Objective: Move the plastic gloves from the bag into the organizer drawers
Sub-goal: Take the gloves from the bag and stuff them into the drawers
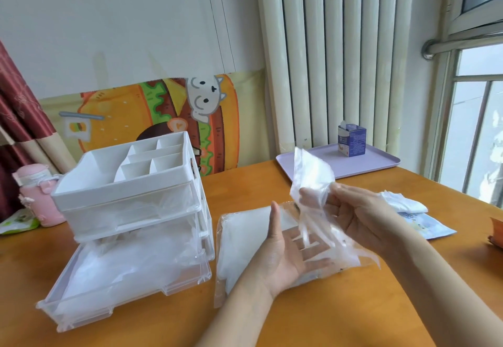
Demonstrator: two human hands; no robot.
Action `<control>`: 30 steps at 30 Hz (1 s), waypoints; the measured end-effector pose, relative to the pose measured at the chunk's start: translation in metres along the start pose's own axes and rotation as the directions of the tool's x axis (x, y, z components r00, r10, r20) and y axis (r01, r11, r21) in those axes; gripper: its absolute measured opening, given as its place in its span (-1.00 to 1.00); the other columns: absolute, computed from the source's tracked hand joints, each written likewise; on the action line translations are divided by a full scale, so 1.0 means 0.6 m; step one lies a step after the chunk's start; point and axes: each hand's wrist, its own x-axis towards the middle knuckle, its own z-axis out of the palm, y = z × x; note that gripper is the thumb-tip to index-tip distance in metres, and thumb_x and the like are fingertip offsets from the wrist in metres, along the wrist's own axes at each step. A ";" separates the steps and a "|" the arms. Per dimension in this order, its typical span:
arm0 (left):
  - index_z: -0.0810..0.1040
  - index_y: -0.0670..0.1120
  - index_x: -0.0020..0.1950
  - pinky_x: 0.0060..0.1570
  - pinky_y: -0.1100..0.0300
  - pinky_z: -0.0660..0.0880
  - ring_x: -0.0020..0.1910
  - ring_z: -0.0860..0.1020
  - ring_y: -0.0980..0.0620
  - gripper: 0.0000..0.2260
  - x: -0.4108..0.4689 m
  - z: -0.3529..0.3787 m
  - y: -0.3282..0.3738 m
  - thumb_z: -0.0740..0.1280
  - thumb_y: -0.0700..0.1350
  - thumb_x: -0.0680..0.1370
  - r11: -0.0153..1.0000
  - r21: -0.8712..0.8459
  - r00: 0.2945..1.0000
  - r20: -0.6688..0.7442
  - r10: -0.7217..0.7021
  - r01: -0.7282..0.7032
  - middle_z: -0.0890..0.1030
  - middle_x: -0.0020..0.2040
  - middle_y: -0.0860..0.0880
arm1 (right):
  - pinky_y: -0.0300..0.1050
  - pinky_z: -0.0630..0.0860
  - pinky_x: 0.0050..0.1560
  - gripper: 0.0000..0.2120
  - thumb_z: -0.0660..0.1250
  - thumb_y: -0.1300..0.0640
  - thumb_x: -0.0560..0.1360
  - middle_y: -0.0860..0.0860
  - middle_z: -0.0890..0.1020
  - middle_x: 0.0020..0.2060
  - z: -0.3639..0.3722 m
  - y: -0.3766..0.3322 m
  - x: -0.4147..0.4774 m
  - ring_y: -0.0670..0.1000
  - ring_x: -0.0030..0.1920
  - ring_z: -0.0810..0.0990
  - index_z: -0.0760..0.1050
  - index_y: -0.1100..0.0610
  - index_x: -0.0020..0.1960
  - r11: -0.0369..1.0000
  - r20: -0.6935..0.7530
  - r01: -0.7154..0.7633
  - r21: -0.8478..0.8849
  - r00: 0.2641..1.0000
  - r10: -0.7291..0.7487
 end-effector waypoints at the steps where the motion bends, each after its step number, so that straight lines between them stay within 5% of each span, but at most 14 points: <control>1: 0.53 -0.20 0.32 0.21 -0.18 0.45 0.18 0.56 -0.19 -0.20 -0.002 -0.001 0.002 0.22 0.44 0.39 1.000 -0.011 1.000 0.011 0.024 -0.023 0.55 0.25 -0.25 | -0.13 0.61 -0.08 -0.82 0.29 0.18 0.51 0.35 0.59 0.00 0.000 0.011 0.001 0.12 0.00 0.64 0.42 0.31 -0.08 0.997 0.005 -0.044 -0.071 0.999 0.045; 5: 0.67 -0.16 0.12 0.00 0.13 0.54 0.10 0.61 -0.05 -0.71 -0.006 -0.007 0.011 0.32 -0.01 0.53 0.992 0.034 0.991 -0.045 0.123 -0.122 0.63 0.14 -0.17 | 0.00 0.55 0.01 -0.72 0.32 0.02 0.50 0.20 0.65 -0.19 0.017 0.048 0.000 0.12 -0.12 0.63 0.48 0.27 -0.10 0.868 -0.077 -0.069 -0.492 0.996 0.036; 9: 0.56 -0.28 0.22 0.06 0.11 0.56 0.20 0.58 -0.17 -0.70 -0.004 -0.025 0.013 0.19 -0.12 0.64 0.995 -0.052 0.986 -0.150 0.078 -0.087 0.61 0.17 -0.25 | -0.18 0.55 -0.15 -0.61 0.36 -0.12 0.41 0.07 0.58 -0.30 0.030 0.060 0.002 -0.05 -0.26 0.57 0.48 0.24 -0.17 0.662 -0.068 -0.031 -0.749 0.997 -0.030; 14: 0.46 -0.20 0.32 -0.12 0.05 0.61 -0.01 0.63 -0.15 -0.67 -0.006 -0.033 0.018 0.14 -0.03 0.66 0.988 -0.137 0.988 -0.147 0.054 -0.074 0.61 0.14 -0.27 | -0.18 0.45 -0.41 -0.70 0.27 -0.04 0.56 0.09 0.66 -0.41 0.018 0.076 0.008 -0.02 -0.49 0.55 0.51 0.21 -0.12 0.580 -0.239 -0.089 -0.810 0.952 -0.189; 19: 0.54 -0.22 0.26 -0.14 0.13 0.60 -0.09 0.66 -0.07 -0.71 -0.013 -0.025 0.011 0.17 -0.10 0.65 0.991 -0.114 0.996 -0.057 0.068 -0.074 0.65 0.03 -0.22 | -0.39 0.31 -0.32 -0.63 0.51 -0.19 0.27 -0.17 0.49 -0.11 0.010 0.095 0.012 -0.23 -0.22 0.46 0.50 -0.13 0.00 0.217 -0.160 -0.083 -0.973 0.917 -0.365; 23: 0.59 -0.25 0.17 -0.06 0.14 0.61 -0.03 0.66 -0.06 -0.77 -0.010 -0.025 0.010 0.22 -0.18 0.63 0.986 -0.099 0.989 -0.078 0.124 -0.131 0.65 0.08 -0.23 | -0.32 0.48 -0.16 -0.75 0.53 -0.08 0.31 -0.18 0.62 -0.16 0.004 0.096 0.016 -0.21 -0.16 0.56 0.63 -0.05 -0.06 0.274 -0.134 -0.019 -0.962 0.904 -0.406; 26: 0.66 -0.23 0.00 -0.33 0.23 0.59 -0.26 0.66 0.00 -0.82 -0.002 -0.033 0.012 0.25 -0.28 0.60 0.977 -0.121 0.975 -0.160 0.155 -0.175 0.68 -0.13 -0.17 | -0.19 0.56 -0.10 -0.96 0.47 0.09 0.43 -0.15 0.69 -0.29 0.003 0.089 0.014 -0.15 -0.18 0.64 0.69 -0.02 -0.14 0.371 -0.195 -0.036 -0.928 0.895 -0.402; 30: 0.66 -0.19 -0.04 -0.35 0.27 0.51 -0.31 0.63 0.06 -0.79 0.007 -0.042 0.016 0.23 -0.31 0.60 0.974 -0.053 0.928 -0.318 0.194 -0.222 0.68 -0.15 -0.10 | -0.06 0.56 -0.11 -0.82 0.42 0.14 0.48 0.07 0.68 -0.32 -0.003 0.086 0.014 -0.02 -0.28 0.58 0.66 -0.07 -0.26 0.577 -0.296 -0.072 -0.813 0.906 -0.304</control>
